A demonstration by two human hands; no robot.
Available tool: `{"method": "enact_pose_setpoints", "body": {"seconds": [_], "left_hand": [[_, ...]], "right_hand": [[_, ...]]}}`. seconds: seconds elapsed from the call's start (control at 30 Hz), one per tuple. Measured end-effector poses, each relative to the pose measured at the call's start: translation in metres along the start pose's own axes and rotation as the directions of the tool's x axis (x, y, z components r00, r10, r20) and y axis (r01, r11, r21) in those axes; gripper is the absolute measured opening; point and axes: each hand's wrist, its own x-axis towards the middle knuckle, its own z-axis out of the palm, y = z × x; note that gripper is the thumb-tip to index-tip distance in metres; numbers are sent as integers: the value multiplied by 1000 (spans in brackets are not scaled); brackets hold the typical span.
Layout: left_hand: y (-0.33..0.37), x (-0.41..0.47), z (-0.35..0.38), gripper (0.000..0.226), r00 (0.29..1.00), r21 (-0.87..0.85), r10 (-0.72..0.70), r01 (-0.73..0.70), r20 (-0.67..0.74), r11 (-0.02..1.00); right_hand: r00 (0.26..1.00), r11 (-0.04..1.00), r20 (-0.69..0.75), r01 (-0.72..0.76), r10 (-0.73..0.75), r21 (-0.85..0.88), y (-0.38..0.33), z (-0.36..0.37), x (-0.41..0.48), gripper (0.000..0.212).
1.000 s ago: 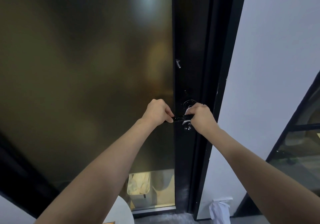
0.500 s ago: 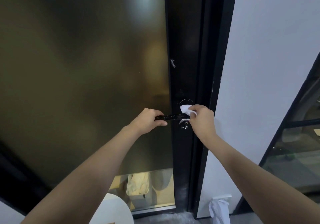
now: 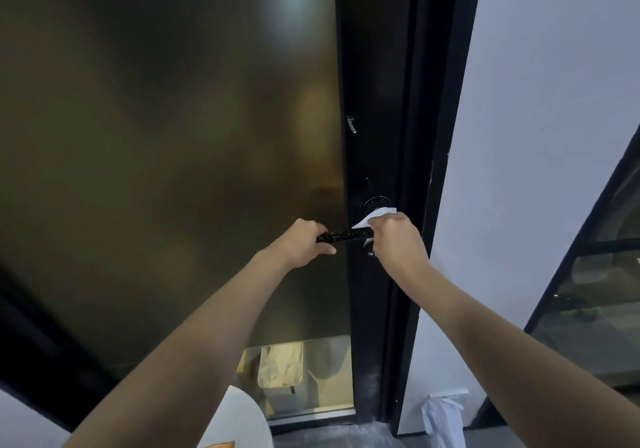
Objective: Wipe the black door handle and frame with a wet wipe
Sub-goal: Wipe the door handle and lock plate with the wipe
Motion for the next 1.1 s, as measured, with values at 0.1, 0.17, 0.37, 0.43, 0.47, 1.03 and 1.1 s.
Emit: {"method": "enact_pose_setpoints", "body": {"seconds": [0.1, 0.17, 0.37, 0.43, 0.47, 1.03, 1.1], "left_hand": [[1, 0, 0, 22, 1000, 12, -1, 1, 0, 1000], [0, 0, 1, 23, 1000, 2, -5, 5, -5, 1000], [-3, 0, 3, 39, 996, -10, -49, 49, 70, 999], [-3, -2, 4, 48, 994, 13, -39, 38, 103, 999], [-3, -2, 5, 51, 994, 18, -35, 33, 106, 999], [5, -6, 29, 21, 946, -754, -277, 57, -169, 654], [4, -10, 35, 25, 901, -476, -168, -48, -401, 878]], "right_hand": [[994, 994, -17, 109, -108, 6, -17, 11, -12, 32], [987, 987, 7, 161, -161, 4, -19, 16, -16, 31], [997, 994, -36, 68, -65, 87, 9, -2, -9, 35], [998, 999, 40, 47, -48, 20, 9, -2, -6, 36], [997, 999, 66, 40, -39, -17, 7, 1, -4, 33], [999, 968, -50, -8, 21, 249, -7, 25, -20, 37], [992, 984, -117, 69, -50, 165, -6, 37, -23, 39]]}}
